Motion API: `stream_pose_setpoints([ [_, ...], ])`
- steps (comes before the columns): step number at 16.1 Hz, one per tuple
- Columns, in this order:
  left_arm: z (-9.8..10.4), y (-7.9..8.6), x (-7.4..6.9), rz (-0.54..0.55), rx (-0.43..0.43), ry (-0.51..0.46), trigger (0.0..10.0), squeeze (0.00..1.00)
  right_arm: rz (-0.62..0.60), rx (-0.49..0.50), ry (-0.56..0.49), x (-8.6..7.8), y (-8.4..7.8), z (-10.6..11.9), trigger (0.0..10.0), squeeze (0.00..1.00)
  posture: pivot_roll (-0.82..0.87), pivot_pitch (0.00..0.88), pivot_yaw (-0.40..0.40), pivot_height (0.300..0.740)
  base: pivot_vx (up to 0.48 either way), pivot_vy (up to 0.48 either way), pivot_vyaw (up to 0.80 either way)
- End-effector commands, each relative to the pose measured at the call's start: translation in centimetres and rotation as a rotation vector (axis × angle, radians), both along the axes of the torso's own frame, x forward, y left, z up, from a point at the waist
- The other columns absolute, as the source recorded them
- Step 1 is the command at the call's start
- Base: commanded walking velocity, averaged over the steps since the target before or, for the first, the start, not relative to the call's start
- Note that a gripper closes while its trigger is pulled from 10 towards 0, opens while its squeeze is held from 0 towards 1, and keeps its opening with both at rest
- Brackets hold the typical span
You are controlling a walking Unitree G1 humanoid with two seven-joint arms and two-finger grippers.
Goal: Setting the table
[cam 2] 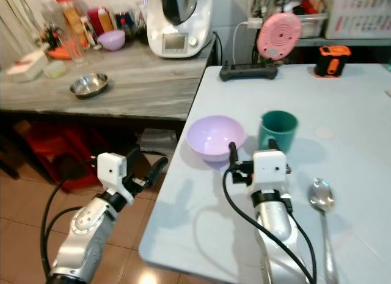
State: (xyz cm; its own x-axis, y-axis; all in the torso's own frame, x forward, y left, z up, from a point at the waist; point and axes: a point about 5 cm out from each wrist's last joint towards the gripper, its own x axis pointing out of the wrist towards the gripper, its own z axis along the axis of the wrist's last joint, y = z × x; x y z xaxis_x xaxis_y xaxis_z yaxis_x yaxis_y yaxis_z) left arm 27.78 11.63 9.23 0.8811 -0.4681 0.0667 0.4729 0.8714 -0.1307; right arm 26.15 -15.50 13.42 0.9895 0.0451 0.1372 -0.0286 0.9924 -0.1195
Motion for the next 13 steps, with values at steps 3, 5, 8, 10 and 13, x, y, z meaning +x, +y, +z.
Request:
stream_pose_setpoints([
  [3, -0.6, 0.4, -1.0, -0.067, 0.013, 0.004, 10.0, 0.00, 0.040, -0.018, -0.009, 0.0, 0.7, 0.3, 10.0, 0.00, -0.10, 0.026, 0.117, 0.740, 0.000, 0.000, 0.00],
  [5, -0.6, 0.2, -1.3, -0.113, 0.020, -0.002, 10.0, 0.00, 0.064, -0.045, -0.009, 0.0, 0.9, 0.4, 10.0, 0.00, -0.10, 0.031, 0.115, 0.740, 0.000, 0.000, 0.00],
  [8, -0.6, 0.0, -1.7, -0.193, 0.011, -0.008, 10.0, 0.00, 0.133, -0.105, -0.006, 0.2, 1.1, 0.6, 10.0, 0.00, -0.10, 0.034, 0.114, 0.740, 0.000, 0.000, 0.00],
  [10, -0.2, -0.4, -2.4, -0.270, 0.001, -0.043, 10.0, 0.00, 0.281, -0.246, 0.016, 0.9, 1.7, 0.8, 10.0, 0.00, -0.11, 0.043, 0.119, 0.740, 0.000, 0.000, 0.00],
  [13, -0.4, -0.4, -2.5, -0.288, 0.013, -0.037, 10.0, 0.00, 0.422, -0.379, 0.080, 1.8, 2.2, 0.3, 10.0, 0.00, -0.11, 0.046, 0.119, 0.740, 0.000, 0.000, 0.00],
])
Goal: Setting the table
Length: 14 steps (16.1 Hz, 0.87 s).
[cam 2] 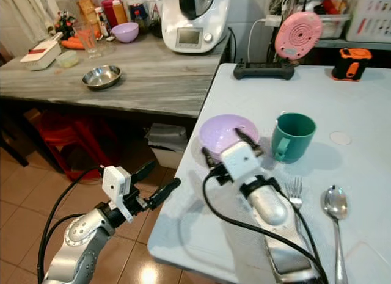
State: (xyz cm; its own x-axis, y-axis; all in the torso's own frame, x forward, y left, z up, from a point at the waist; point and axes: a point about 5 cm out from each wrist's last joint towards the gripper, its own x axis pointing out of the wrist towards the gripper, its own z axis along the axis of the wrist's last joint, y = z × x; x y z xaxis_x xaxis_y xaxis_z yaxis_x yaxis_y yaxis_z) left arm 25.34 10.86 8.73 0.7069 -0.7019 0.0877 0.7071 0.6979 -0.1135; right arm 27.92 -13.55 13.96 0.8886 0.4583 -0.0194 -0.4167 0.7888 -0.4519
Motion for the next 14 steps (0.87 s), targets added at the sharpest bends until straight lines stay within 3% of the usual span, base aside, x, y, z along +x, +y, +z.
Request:
stream_pose_setpoints([
  [1, 0.0, 0.4, -0.1, -0.001, 0.014, -0.013, 10.0, 0.00, 0.049, -0.060, 0.039, 0.2, 0.3, -0.5, 10.0, 0.00, -0.11, 0.047, 0.117, 0.740, 0.000, 0.000, 0.00],
  [4, 0.1, 0.4, -0.2, -0.006, 0.009, -0.012, 10.0, 0.00, 0.104, -0.195, 0.074, 1.1, 0.0, -1.1, 10.0, 0.00, -0.10, 0.049, 0.107, 0.740, 0.000, 0.000, 0.00],
  [7, 0.1, 0.3, -0.2, -0.004, -0.011, -0.020, 10.0, 0.00, 0.110, -0.304, 0.060, 3.3, -1.2, -0.2, 10.0, 0.00, -0.10, 0.051, 0.102, 0.740, 0.000, 0.000, 0.00],
  [11, 0.3, 0.1, -0.3, -0.016, -0.011, -0.026, 10.0, 0.00, 0.135, -0.381, 0.111, 5.1, -2.0, -0.3, 10.0, 0.00, -0.10, 0.053, 0.101, 0.740, 0.000, 0.000, 0.00],
  [12, 0.3, 0.1, -0.3, -0.020, -0.011, -0.026, 10.0, 0.00, 0.152, -0.397, 0.118, 5.3, -1.9, -0.4, 1.1, 0.00, -0.10, 0.053, 0.103, 0.740, 0.000, 0.000, 0.00],
  [13, 0.3, 0.0, -0.3, -0.026, -0.011, -0.026, 10.0, 0.00, 0.175, -0.427, 0.123, 5.6, -1.8, -0.4, 0.0, 0.00, -0.10, 0.053, 0.103, 0.740, 0.000, 0.000, 0.00],
  [14, 0.3, 0.0, -0.4, -0.034, -0.012, -0.027, 10.0, 0.00, 0.183, -0.439, 0.124, 5.7, -1.8, -0.5, 0.0, 0.00, -0.09, 0.050, 0.100, 0.740, 0.000, 0.000, 0.00],
])
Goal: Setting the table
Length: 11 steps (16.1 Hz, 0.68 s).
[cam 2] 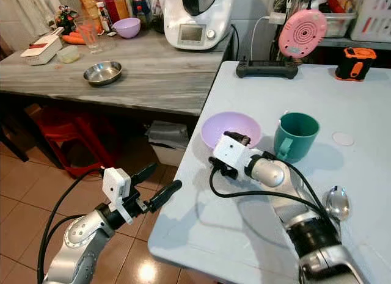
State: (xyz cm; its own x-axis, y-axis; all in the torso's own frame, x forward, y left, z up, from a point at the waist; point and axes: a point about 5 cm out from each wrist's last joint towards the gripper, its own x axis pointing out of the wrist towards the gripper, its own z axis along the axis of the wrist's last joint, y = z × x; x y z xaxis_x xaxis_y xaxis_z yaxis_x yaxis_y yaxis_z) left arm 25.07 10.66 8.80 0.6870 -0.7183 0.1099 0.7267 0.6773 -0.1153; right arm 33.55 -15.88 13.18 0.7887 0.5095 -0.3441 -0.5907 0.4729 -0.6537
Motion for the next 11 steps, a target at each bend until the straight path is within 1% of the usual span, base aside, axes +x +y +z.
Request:
stream_pose_setpoints([
  [1, 0.34, 0.18, -0.15, -0.015, 0.003, -0.015, 10.0, 0.00, 0.049, -0.021, 0.006, 0.18, 0.62, 0.11, 0.0, 0.00, -0.09, 0.049, 0.099, 0.740, 0.000, 0.000, 0.00],
  [6, 0.52, 0.19, -0.21, -0.043, 0.001, -0.022, 10.0, 0.00, 0.062, -0.031, 0.008, 0.22, 0.44, -0.30, 0.0, 0.00, -0.09, 0.042, 0.105, 0.740, 0.000, 0.000, 0.00],
  [11, 0.64, 0.24, 0.02, -0.051, 0.006, -0.026, 10.0, 0.00, 0.059, -0.048, -0.012, 0.13, -0.10, -0.33, 0.0, 0.00, -0.10, 0.035, 0.116, 0.740, 0.000, 0.000, 0.00],
])
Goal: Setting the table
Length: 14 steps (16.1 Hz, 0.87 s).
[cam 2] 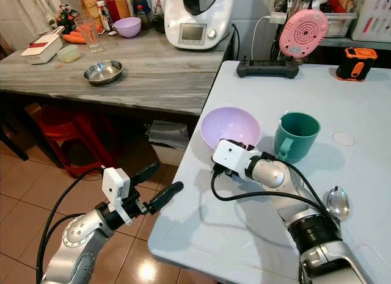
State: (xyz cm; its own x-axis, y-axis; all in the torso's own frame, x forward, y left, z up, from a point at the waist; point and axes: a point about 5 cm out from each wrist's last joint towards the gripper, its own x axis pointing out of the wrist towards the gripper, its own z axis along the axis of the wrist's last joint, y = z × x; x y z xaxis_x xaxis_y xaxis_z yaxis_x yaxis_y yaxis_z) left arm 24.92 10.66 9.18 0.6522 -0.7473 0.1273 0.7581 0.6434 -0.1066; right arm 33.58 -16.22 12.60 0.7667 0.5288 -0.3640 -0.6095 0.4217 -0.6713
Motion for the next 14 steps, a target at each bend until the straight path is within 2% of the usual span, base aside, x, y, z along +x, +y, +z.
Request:
stream_pose_setpoints([
  [1, 0.26, 0.26, 0.18, -0.007, 0.013, -0.009, 10.0, 0.00, 0.014, -0.008, -0.014, 0.06, 0.14, 0.21, 0.0, 0.00, -0.10, 0.034, 0.117, 0.740, 0.000, 0.000, 0.00],
  [5, 0.32, 0.30, 0.23, -0.012, 0.016, -0.009, 10.0, 0.00, 0.010, -0.005, -0.021, 0.04, -0.02, 0.25, 0.0, 0.00, -0.09, 0.034, 0.125, 0.740, 0.000, 0.000, 0.00],
  [12, 0.27, 0.26, 0.43, -0.010, 0.026, -0.007, 10.0, 0.00, 0.047, 0.018, -0.007, -0.24, 0.70, 0.12, 0.0, 0.00, -0.09, 0.031, 0.128, 0.740, 0.000, 0.000, 0.00],
  [14, 0.32, 0.37, 0.60, 0.008, 0.031, -0.011, 10.0, 0.00, 0.035, 0.052, -0.053, -0.09, 0.93, 0.70, 0.0, 0.00, -0.09, 0.028, 0.127, 0.740, 0.000, 0.000, 0.00],
])
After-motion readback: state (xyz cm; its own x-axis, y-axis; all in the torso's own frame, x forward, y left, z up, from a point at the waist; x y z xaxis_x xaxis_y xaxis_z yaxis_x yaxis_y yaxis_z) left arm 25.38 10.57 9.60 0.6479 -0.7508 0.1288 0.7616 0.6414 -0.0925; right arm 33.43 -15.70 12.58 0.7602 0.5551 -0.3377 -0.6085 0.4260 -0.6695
